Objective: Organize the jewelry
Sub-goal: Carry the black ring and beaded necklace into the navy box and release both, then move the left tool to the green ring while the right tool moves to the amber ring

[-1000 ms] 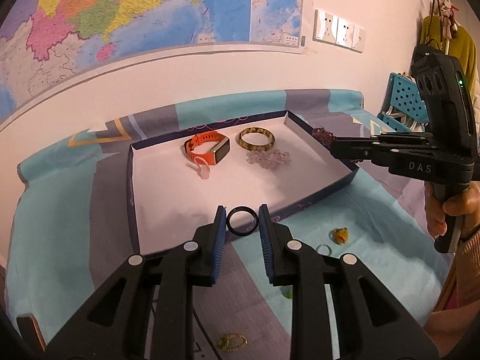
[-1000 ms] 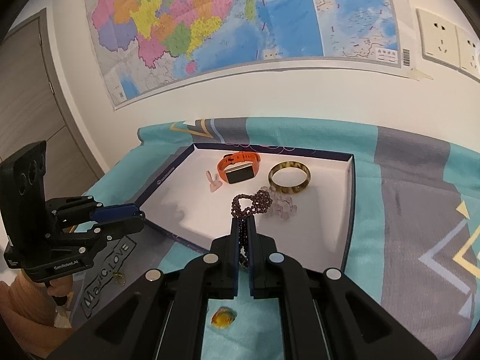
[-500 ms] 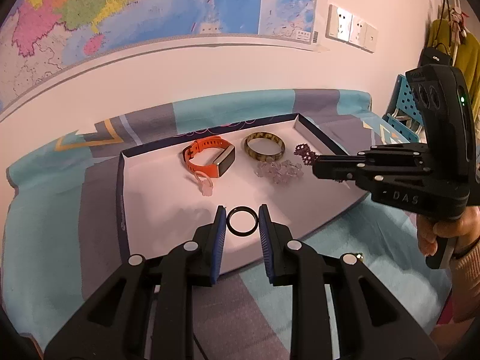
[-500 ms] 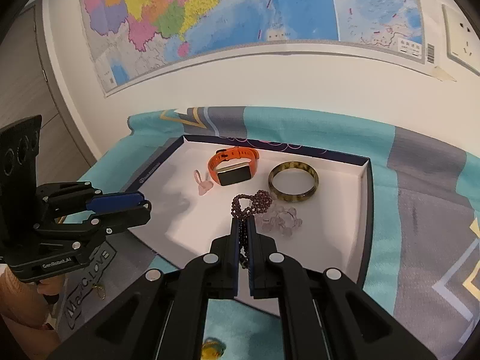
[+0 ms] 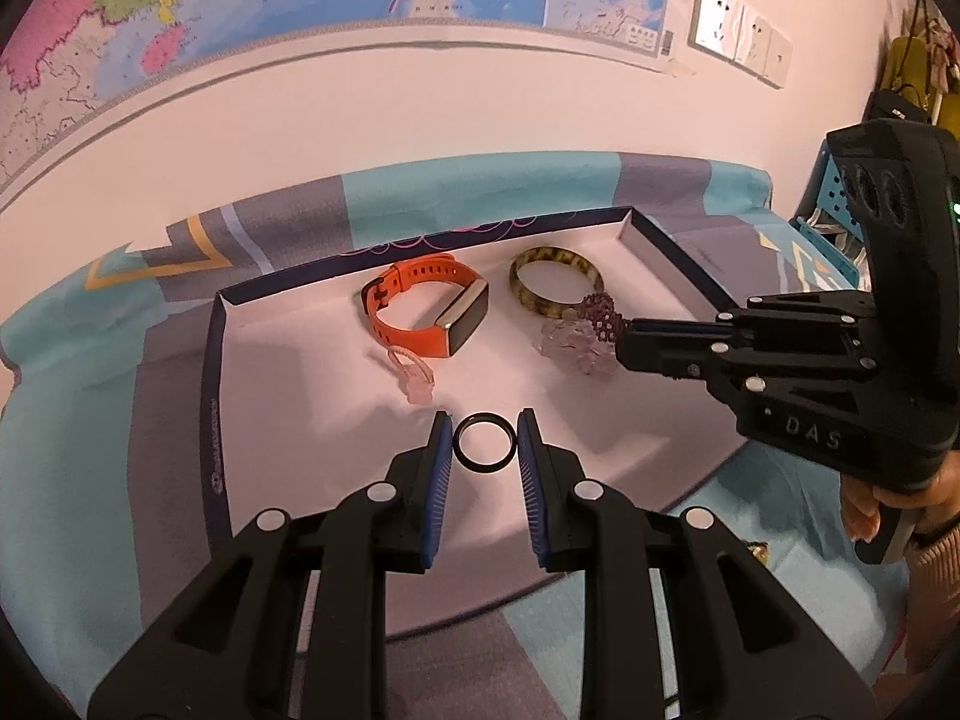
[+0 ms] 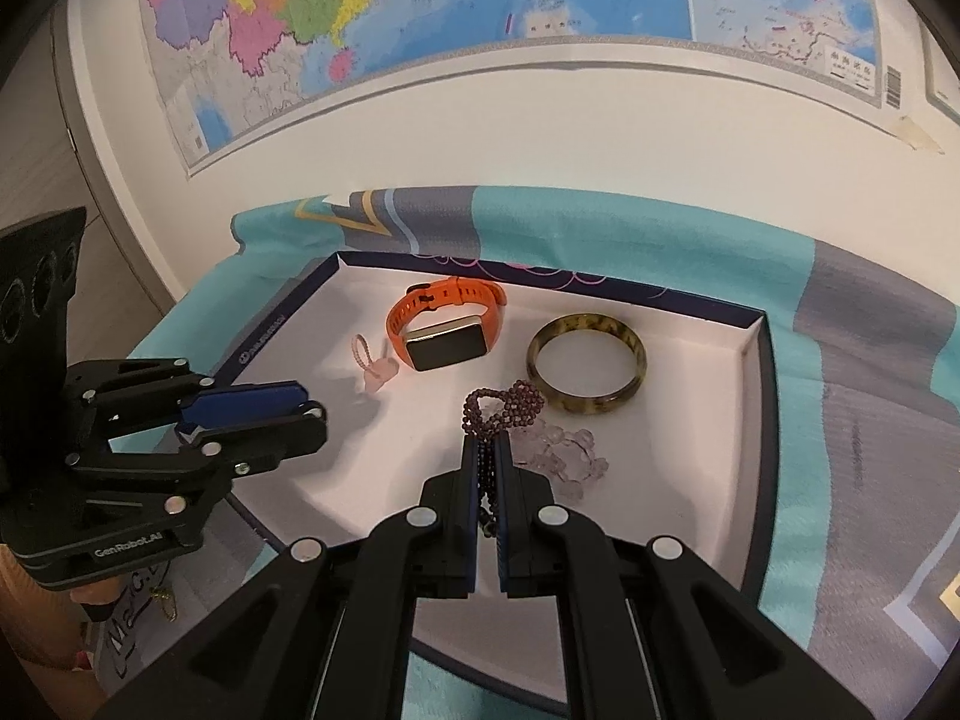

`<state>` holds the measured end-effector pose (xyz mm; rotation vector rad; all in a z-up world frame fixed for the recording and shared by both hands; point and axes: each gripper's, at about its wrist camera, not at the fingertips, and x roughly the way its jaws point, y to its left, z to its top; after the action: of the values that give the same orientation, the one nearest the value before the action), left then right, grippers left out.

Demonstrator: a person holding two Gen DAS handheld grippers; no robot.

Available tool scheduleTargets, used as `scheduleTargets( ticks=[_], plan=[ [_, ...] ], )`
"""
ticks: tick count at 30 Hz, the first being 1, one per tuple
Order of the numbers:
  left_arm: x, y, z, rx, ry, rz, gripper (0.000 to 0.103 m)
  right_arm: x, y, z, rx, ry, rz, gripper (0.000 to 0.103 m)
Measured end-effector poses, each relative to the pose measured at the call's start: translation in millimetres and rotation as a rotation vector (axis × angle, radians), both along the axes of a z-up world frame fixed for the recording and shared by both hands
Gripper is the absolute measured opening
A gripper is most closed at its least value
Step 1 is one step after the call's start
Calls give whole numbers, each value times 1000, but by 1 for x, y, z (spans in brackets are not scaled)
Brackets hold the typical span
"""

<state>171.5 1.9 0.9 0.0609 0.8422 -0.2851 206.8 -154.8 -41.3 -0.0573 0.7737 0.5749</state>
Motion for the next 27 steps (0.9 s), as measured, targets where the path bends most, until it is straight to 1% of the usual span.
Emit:
scheduleTargets(
  ticks=[13,16,18,20,25,27],
  plan=[
    [30,-7,-17,21,70,22,23,15,10,-10,-24,16,-5,4],
    [35,-10,-18,17,87,19,23,17,11,-10,-26,14,-8,5],
    [39,-10,-20,12,98,21,23,17,11,-10,-27,11,-14,9],
    [41,-10,-21,4,107,27,23,17,11,-10,-26,10,-18,9],
    [39,-8,-19,-4,98,28,23,16,6,-9,-7,10,-34,9],
    [35,-7,-16,-5,83,26,26,12,2,-6,5,5,-36,12]
  ],
)
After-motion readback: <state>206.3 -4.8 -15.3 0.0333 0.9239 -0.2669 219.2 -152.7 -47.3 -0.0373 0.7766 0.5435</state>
